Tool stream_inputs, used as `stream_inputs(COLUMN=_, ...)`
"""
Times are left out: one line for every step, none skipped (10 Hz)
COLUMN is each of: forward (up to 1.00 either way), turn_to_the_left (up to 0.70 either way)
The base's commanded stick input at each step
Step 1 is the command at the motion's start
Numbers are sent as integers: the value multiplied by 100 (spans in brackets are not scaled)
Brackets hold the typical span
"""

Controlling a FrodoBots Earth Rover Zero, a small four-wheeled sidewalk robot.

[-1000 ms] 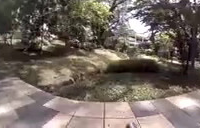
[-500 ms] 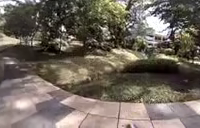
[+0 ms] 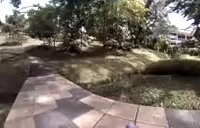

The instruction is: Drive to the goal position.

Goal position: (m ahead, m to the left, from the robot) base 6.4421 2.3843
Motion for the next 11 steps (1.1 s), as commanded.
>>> stream_inputs(forward=0, turn_to_the_left=100)
stream_inputs(forward=0, turn_to_the_left=100)
stream_inputs(forward=0, turn_to_the_left=100)
stream_inputs(forward=0, turn_to_the_left=92)
stream_inputs(forward=0, turn_to_the_left=44)
stream_inputs(forward=0, turn_to_the_left=55)
stream_inputs(forward=0, turn_to_the_left=0)
stream_inputs(forward=0, turn_to_the_left=0)
stream_inputs(forward=0, turn_to_the_left=0)
stream_inputs(forward=0, turn_to_the_left=0)
stream_inputs(forward=0, turn_to_the_left=0)
